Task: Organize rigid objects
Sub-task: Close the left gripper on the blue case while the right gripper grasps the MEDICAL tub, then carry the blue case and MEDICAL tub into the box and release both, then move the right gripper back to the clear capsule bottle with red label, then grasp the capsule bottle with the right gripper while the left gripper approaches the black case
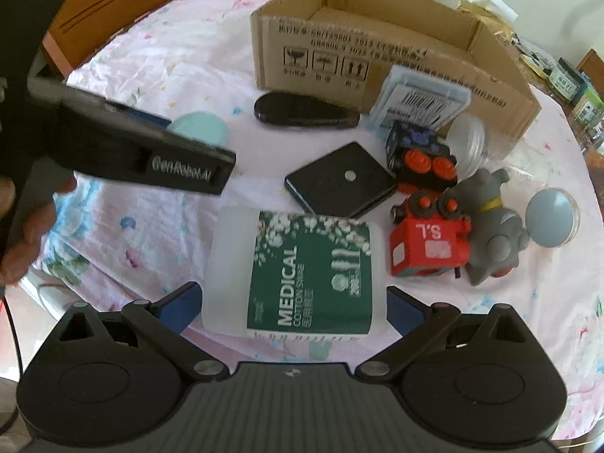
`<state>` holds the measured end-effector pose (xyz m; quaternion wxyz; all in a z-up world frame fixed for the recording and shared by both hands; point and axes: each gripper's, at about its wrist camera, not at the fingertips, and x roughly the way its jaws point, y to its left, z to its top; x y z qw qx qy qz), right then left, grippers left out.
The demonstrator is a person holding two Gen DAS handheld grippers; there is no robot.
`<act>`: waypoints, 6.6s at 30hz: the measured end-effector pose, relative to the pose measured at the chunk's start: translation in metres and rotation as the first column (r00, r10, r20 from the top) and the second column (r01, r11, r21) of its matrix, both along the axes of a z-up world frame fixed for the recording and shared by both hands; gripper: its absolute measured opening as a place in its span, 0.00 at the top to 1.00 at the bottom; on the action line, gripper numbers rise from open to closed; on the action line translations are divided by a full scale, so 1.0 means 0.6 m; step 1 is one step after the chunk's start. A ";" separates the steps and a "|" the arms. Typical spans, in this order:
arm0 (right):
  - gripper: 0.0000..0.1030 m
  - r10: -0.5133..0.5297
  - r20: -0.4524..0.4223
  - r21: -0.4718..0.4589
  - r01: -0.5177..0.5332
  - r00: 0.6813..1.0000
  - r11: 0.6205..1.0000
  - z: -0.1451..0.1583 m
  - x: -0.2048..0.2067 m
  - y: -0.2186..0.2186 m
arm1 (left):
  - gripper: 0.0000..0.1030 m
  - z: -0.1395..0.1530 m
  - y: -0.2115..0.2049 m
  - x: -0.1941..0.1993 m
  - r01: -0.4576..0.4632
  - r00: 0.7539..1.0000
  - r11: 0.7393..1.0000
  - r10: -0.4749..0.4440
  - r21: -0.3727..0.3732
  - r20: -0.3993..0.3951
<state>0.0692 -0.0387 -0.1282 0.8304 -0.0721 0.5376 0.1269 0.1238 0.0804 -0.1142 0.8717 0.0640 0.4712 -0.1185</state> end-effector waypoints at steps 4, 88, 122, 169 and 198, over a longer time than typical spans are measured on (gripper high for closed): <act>0.06 -0.016 0.012 0.025 0.015 1.000 1.000 0.017 0.005 0.001 | 0.42 0.001 0.002 -0.001 0.012 1.000 1.000 -0.012 -0.006 0.001; 0.16 0.151 0.222 0.023 -0.160 0.963 0.987 0.171 0.342 -0.235 | 0.06 0.117 -0.097 0.344 -0.109 0.986 0.994 0.111 -0.027 0.128; 0.00 0.152 0.242 0.012 -0.160 0.958 0.987 0.156 0.451 -0.213 | 0.02 0.125 -0.045 0.069 -0.278 0.953 0.961 0.275 0.005 0.130; 0.00 -0.048 0.073 -0.018 0.049 0.996 0.999 0.053 0.141 -0.350 | 0.00 -0.007 -0.122 0.001 -0.006 0.999 0.997 0.009 0.071 -0.035; 0.00 0.053 0.095 -0.005 -0.052 0.994 0.999 -0.021 0.173 -0.404 | 0.00 -0.014 -0.179 0.027 -0.140 0.988 0.990 0.141 0.018 -0.062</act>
